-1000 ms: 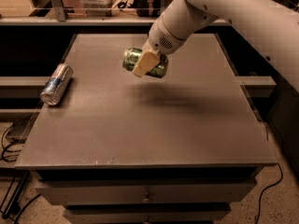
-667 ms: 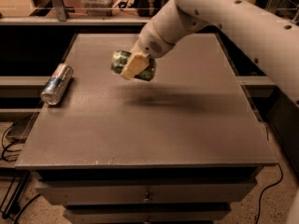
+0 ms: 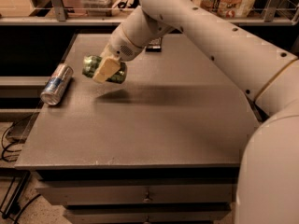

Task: Move green can near redbull can

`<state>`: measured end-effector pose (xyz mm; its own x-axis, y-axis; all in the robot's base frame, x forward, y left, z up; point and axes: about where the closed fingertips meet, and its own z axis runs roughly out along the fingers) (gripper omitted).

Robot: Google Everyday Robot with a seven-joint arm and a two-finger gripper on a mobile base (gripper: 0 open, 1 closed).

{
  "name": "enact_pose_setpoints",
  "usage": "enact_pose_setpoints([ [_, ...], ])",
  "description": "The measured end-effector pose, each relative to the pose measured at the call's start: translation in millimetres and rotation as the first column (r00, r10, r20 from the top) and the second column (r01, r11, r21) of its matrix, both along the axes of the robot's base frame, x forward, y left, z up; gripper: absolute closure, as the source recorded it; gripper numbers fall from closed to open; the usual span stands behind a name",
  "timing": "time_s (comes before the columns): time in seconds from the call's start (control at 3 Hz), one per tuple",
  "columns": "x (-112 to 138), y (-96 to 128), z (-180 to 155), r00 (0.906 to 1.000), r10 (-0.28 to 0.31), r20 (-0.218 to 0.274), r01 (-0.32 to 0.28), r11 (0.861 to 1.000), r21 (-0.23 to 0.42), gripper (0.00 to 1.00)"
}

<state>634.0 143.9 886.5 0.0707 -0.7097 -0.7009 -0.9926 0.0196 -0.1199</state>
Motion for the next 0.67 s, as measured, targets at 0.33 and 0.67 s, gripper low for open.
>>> enact_pose_setpoints([
  [0.33,-0.9,35.1,-5.0,0.9979,0.063,-0.012,-0.063,0.998,0.026,0.59],
  [0.67,-3.6,61.8,-8.6,0.9937,0.111,-0.017,-0.11,0.993,0.048,0.36],
])
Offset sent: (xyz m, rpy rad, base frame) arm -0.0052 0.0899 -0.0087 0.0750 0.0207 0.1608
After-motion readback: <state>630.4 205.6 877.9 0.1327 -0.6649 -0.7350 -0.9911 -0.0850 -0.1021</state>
